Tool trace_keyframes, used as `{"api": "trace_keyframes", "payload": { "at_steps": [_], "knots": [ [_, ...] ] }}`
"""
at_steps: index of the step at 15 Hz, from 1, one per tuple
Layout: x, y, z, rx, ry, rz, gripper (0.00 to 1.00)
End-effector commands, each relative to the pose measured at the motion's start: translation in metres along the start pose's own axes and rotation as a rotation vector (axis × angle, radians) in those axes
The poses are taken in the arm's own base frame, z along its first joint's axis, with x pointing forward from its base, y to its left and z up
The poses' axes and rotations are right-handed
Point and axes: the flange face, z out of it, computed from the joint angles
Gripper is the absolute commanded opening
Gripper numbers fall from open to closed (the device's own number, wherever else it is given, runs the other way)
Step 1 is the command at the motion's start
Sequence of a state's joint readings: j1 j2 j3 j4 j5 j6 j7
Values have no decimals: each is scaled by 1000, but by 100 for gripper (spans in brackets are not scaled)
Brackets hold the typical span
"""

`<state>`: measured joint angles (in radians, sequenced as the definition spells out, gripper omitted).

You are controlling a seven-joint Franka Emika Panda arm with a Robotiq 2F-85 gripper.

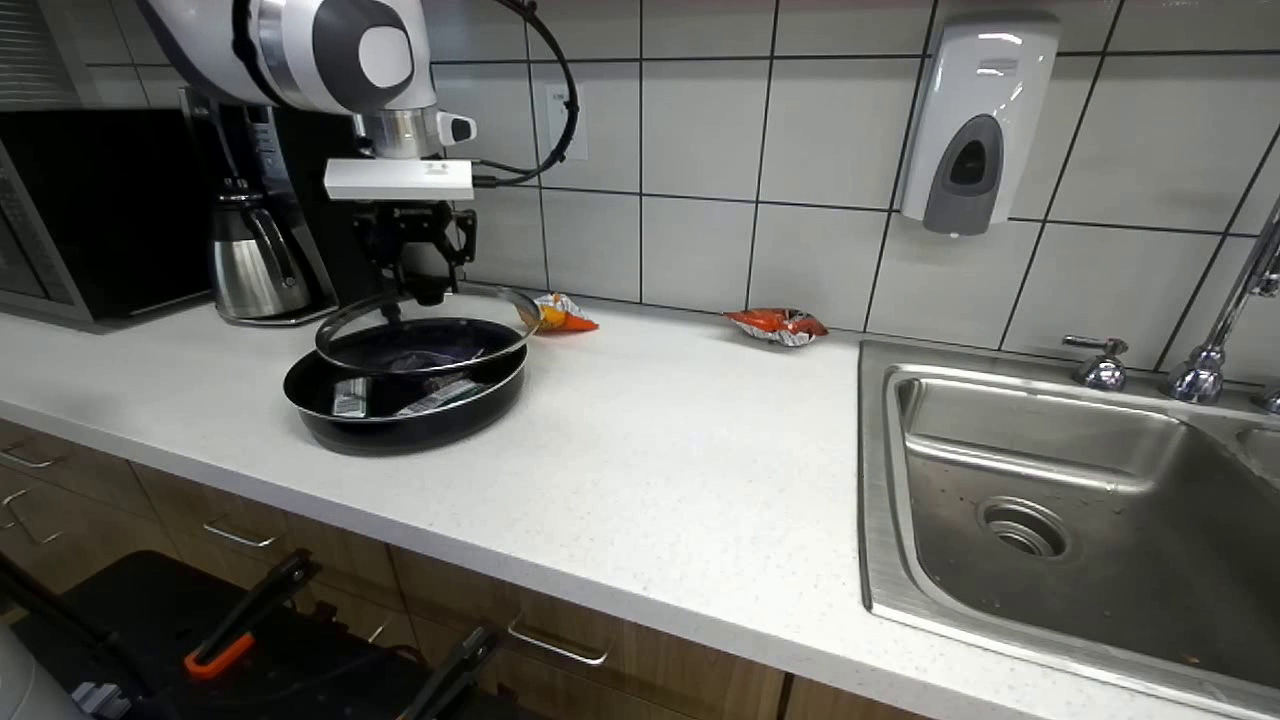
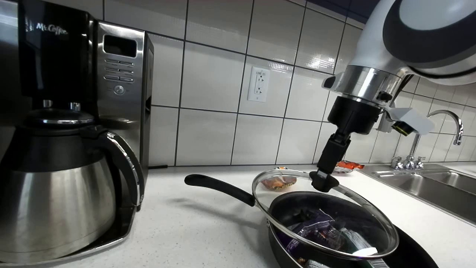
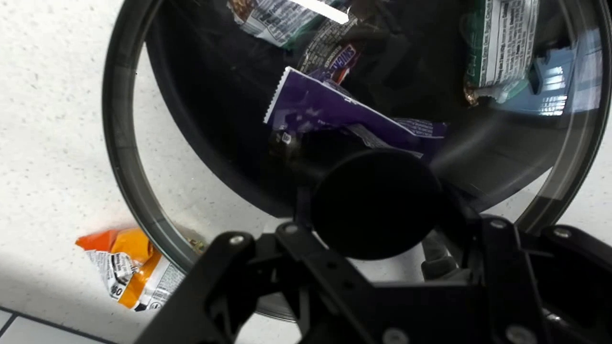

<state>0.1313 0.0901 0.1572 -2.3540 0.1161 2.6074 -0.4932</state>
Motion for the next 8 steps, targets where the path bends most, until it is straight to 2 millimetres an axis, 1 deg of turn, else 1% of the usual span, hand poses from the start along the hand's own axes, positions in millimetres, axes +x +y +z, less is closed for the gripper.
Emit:
{"api": "trace_keyframes", "payload": {
  "at_steps": [1,8],
  "knots": [
    [-6,-9,-20,-24,0,7,39],
    [-22,-14,-22,-23,-11,22,39]
  ]
}}
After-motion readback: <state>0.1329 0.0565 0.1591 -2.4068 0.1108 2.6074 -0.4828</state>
